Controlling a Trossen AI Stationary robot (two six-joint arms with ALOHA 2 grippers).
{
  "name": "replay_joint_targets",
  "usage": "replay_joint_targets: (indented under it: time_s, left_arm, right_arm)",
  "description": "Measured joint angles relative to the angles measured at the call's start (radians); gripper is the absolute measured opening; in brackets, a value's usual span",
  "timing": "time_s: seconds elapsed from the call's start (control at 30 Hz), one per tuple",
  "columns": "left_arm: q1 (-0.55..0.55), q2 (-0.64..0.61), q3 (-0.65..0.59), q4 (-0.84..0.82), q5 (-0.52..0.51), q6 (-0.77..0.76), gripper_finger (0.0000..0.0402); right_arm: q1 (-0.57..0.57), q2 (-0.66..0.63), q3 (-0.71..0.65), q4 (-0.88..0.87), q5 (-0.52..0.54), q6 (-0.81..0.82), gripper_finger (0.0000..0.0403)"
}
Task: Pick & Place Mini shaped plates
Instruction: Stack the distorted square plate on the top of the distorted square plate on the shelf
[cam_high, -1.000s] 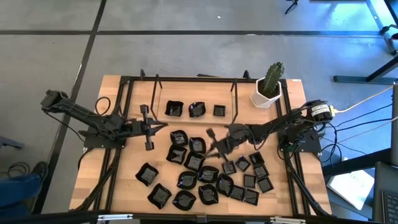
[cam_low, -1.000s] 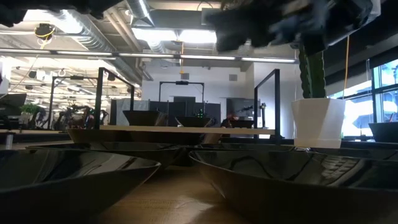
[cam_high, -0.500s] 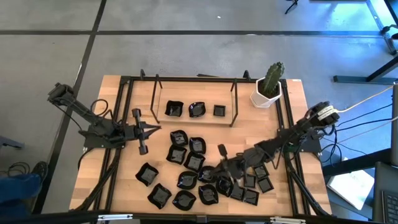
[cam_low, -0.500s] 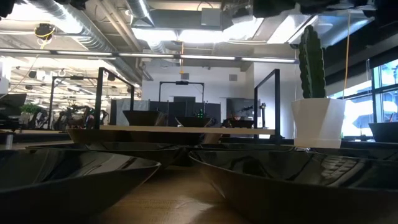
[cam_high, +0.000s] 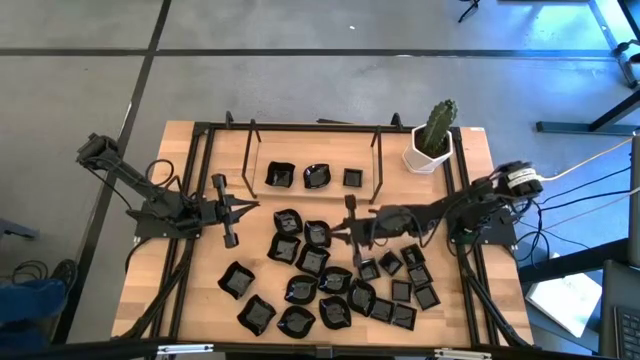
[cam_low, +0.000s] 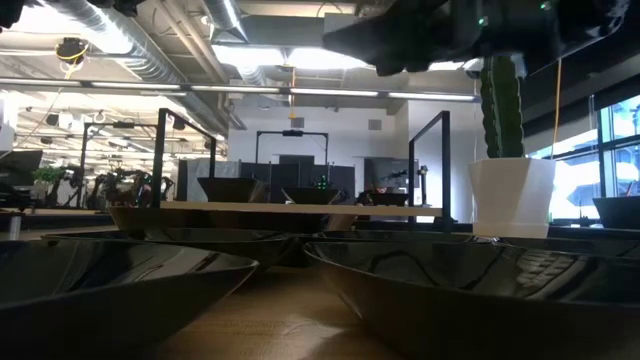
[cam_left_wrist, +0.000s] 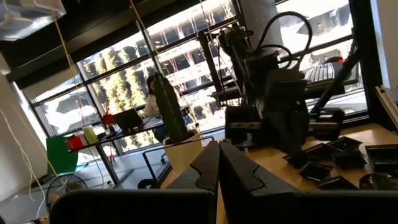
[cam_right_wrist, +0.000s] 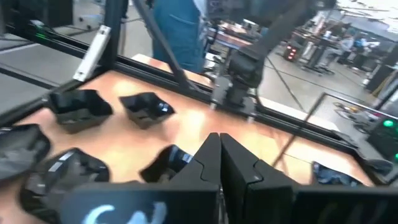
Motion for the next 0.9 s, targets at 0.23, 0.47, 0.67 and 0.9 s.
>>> replay_joint_targets:
  time_s: [0.23,0.47,0.67,0.9]
  left_arm:
    - [0.000,0.000,0.000,-0.025,0.000,0.000,0.0003]
    - [-0.002,0.000,0.000,0.004,0.010,0.051,0.0003]
    - [-0.023,0.001,0.000,-0.003,-0.035,0.045,0.0003]
    - [-0.052,0.004,0.000,-0.007,-0.038,0.041,0.0003]
  right_arm:
    - [-0.077,0.000,0.001,-0.021,-0.057,0.021,0.0001]
    - [-0.118,0.000,0.154,-0.265,-0.087,0.054,0.0001]
    - [-0.149,0.062,0.438,-0.723,-0.051,0.036,0.0001]
    - [-0.201,0.182,0.682,-1.167,-0.076,0.074,0.0001]
